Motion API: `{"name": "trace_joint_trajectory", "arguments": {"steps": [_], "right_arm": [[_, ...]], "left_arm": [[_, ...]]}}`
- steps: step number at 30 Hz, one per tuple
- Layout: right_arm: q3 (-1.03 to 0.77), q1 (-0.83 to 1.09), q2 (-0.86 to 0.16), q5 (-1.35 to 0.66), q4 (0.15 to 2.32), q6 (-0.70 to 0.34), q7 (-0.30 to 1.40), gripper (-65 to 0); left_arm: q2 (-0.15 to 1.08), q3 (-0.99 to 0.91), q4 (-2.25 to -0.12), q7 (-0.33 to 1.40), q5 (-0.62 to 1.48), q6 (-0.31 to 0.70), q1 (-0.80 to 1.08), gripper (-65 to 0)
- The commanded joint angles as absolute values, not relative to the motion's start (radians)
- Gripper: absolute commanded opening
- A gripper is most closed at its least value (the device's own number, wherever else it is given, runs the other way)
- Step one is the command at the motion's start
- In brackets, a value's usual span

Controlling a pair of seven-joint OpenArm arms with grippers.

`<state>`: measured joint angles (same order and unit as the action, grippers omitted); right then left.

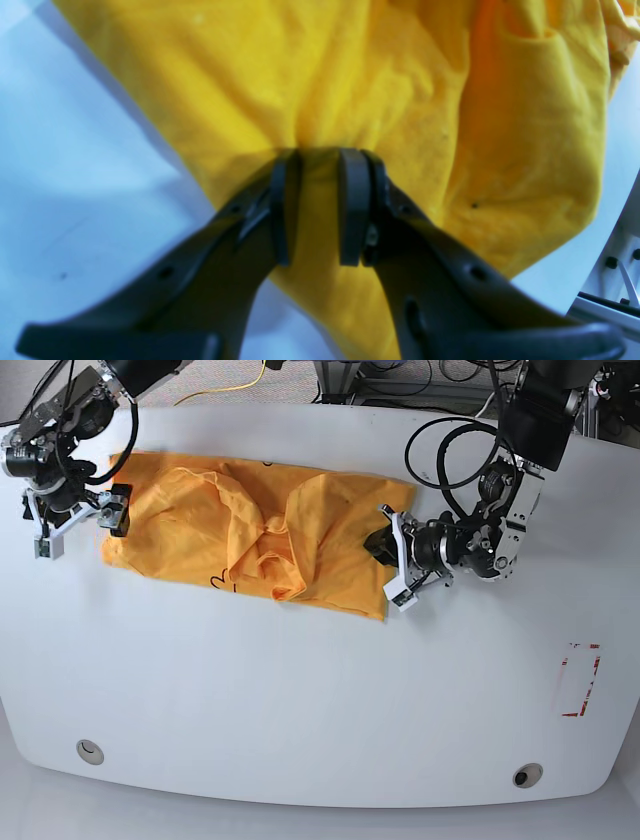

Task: Layout the t-shirt on the table in an organized manner, then fold the t-shirt properly
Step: 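Hold the shirt end with the left gripper while the right gripper shifts along the edge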

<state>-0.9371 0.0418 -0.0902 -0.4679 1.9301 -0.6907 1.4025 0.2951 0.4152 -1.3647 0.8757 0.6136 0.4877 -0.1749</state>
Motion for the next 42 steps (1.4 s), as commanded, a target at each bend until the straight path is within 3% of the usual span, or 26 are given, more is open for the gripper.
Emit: {"name": "trace_joint_trajectory", "arguments": {"steps": [1,11,16,39,40,42], "right_arm": [[-0.974,0.016,-0.147,-0.539,1.883,-0.698,1.396,0.0],[-1.038,0.018,-0.259,-0.702,1.521,-0.698,1.396,0.0],[-1.035,0.022,-0.286,-0.794,1.376,-0.698,1.396,0.0],[-0.825,0.039,-0.162,-0.863,1.369,-0.698,1.383,0.0],[-0.819,0.039,-0.162,-0.863,1.369,-0.698,1.376,-2.7],[-0.8,0.039,-0.163,-0.863,1.369,-0.698,1.362,-14.7]], "left_arm": [[0.321,0.415,-1.363,0.937,0.555,0.472,-0.174,-52.9],[0.328,0.415,-1.363,0.935,0.555,0.473,-0.168,-52.9],[0.325,0.415,-1.363,0.935,0.552,0.526,-0.17,-52.9],[0.323,0.415,-1.363,0.937,0.55,0.538,-0.17,-52.9],[0.323,0.415,-1.363,0.937,0.55,0.538,-0.17,-52.9],[0.323,0.415,-1.363,0.937,0.55,0.538,-0.17,-52.9]]}}
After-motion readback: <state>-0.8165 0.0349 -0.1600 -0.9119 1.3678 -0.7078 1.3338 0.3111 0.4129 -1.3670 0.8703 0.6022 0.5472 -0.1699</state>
